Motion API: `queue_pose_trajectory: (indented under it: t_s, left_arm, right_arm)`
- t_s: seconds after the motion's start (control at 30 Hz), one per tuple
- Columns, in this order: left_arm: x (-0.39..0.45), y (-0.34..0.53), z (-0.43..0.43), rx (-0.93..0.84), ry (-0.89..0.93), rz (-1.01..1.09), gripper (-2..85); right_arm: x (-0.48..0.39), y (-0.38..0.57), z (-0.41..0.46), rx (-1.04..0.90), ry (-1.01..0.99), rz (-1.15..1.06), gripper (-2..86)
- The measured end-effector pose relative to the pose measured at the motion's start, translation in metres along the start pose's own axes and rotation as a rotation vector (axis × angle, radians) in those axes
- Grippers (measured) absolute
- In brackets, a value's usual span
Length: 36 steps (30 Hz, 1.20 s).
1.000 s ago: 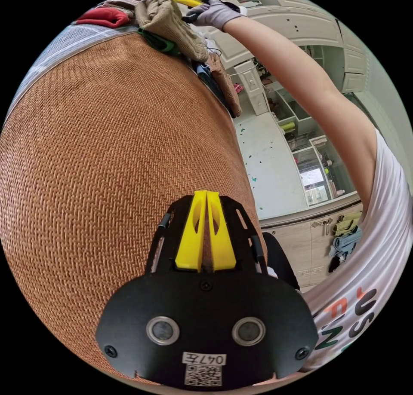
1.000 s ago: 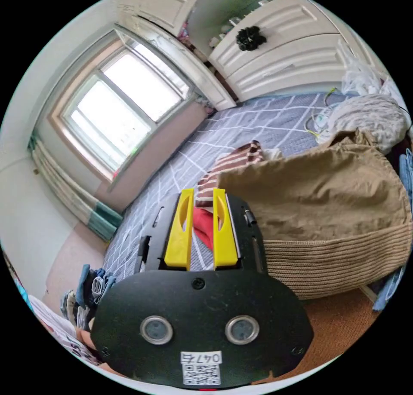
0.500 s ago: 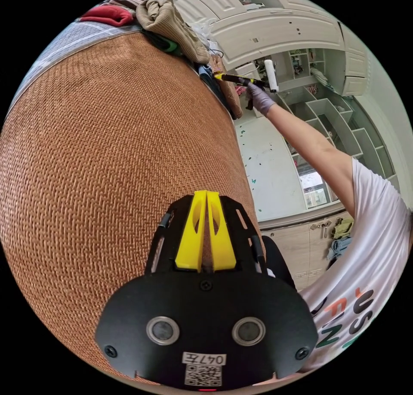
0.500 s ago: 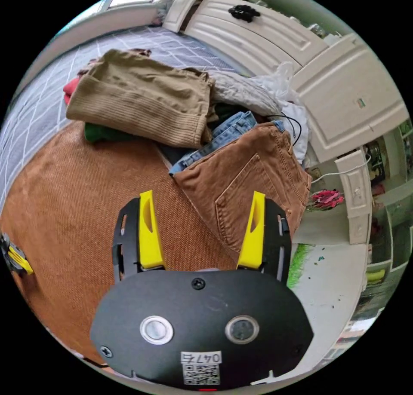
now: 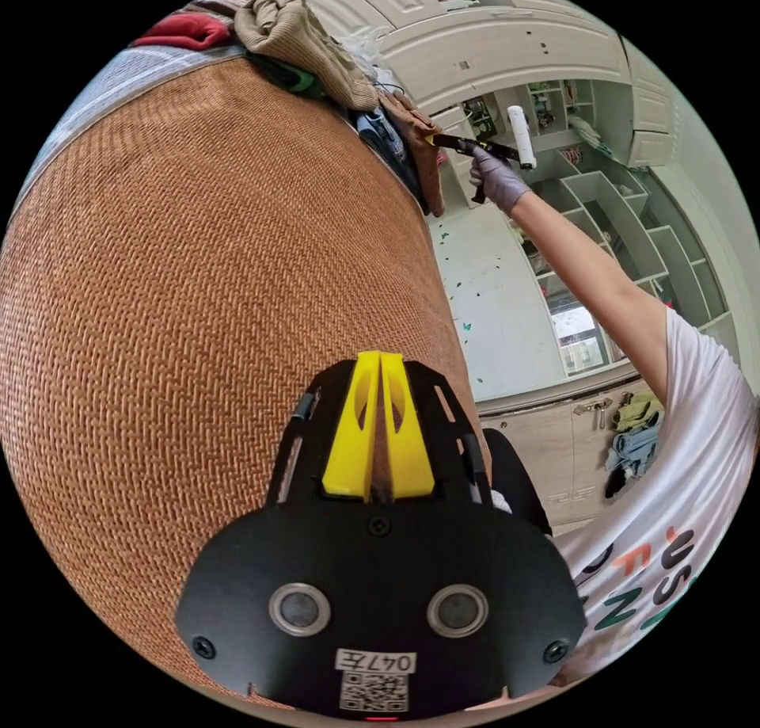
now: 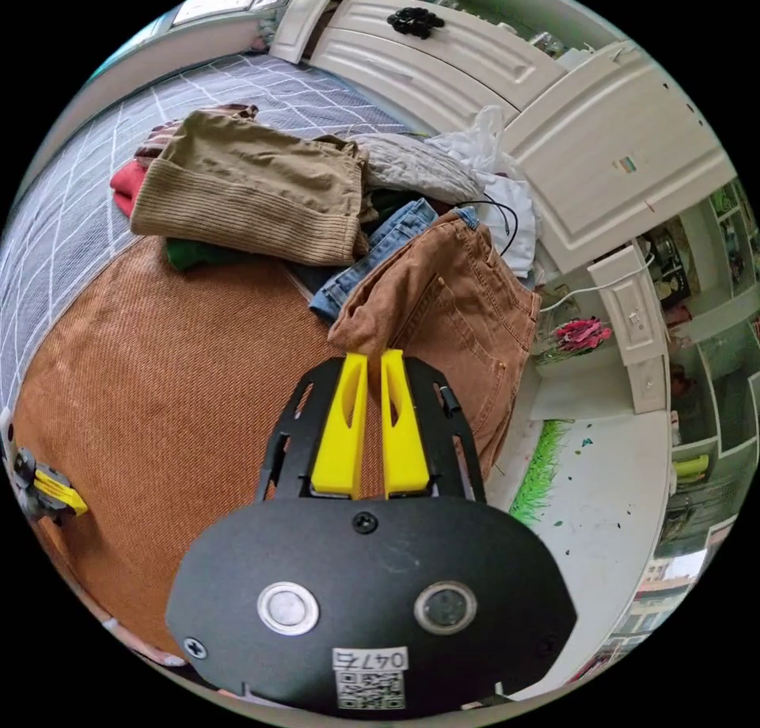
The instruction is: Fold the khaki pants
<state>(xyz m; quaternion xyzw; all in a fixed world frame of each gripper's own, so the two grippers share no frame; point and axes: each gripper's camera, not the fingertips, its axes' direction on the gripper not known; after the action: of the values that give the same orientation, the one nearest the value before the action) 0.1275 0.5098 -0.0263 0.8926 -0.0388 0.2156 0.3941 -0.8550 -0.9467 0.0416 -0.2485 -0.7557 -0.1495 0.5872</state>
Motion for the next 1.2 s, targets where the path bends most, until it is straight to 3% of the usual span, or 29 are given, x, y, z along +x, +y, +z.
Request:
queue_pose_trajectory:
  t_s: [0.1,0.3,0.43,0.6,0.77,0.97,1.2]
  left_arm:
    - [0.024,0.011,-0.031,0.011,-0.057,0.040,-1.0]
    - [0.070,0.059,-0.193,0.471,-0.270,-0.092,-1.0]
    - [0.108,0.097,-0.273,0.603,-0.431,-0.128,-1.0]
    - [0.159,0.122,-0.316,0.550,-0.426,-0.047,-1.0]
    - [0.222,0.115,-0.321,0.259,-0.486,0.046,-1.0]
    - [0.277,0.134,-0.330,0.075,-0.684,0.030,-1.0]
    - [0.257,0.177,-0.345,0.009,-0.657,0.009,-1.0]
  right_arm:
    - [-0.024,0.044,-0.028,-0.009,-0.086,-0.083,-0.3]
    - [-0.133,0.189,-0.108,0.011,-0.366,-0.146,0.1]
    - [-0.224,0.302,-0.154,0.121,-0.761,-0.086,3.0]
    - [-0.248,0.439,-0.181,0.339,-1.006,0.114,1.3]
    - [-0.260,0.563,-0.153,0.340,-1.065,0.257,-1.1]
    - [-0.265,0.603,-0.133,0.270,-1.028,0.324,-1.2]
    - [-0.286,0.606,-0.110,0.079,-1.005,0.238,-1.2]
